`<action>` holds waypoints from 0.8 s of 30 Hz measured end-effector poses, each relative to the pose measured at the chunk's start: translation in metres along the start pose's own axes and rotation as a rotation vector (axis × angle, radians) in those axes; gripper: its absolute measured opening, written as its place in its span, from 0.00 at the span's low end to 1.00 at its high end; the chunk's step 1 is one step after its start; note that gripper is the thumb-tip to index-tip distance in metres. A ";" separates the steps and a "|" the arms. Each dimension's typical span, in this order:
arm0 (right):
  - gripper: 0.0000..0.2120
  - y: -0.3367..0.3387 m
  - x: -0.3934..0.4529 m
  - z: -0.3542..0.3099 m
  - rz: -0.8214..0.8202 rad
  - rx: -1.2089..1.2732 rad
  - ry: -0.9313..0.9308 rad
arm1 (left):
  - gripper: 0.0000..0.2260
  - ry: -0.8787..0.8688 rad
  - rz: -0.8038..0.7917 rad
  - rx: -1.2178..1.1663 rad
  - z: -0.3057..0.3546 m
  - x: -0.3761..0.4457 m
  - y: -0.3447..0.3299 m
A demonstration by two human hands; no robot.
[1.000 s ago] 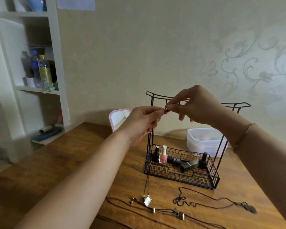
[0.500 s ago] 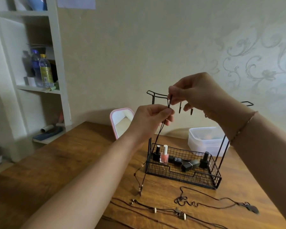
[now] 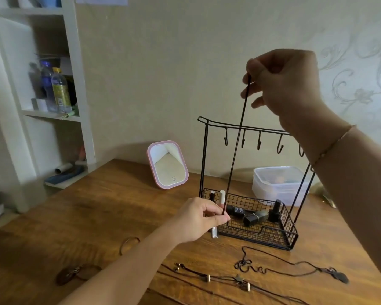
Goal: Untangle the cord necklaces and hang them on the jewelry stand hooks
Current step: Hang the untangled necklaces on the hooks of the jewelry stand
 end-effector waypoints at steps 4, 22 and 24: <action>0.07 0.000 0.001 -0.002 0.023 0.044 0.039 | 0.18 0.009 -0.183 0.134 0.006 0.005 0.011; 0.07 -0.002 -0.020 0.032 -0.174 -0.168 -0.148 | 0.04 -0.129 0.412 -0.061 0.119 0.060 0.091; 0.07 -0.002 -0.021 0.034 -0.173 -0.163 -0.152 | 0.04 -0.129 0.406 -0.089 0.119 0.061 0.091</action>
Point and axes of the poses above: each hand's wrist, its own x-axis towards the middle knuckle, its own y-axis out of the back of the hand, z = x × y, the point moved 1 cm from there along x, towards the middle knuckle, and after that the axes turned 11 degrees about z, right-handed, at the moved point
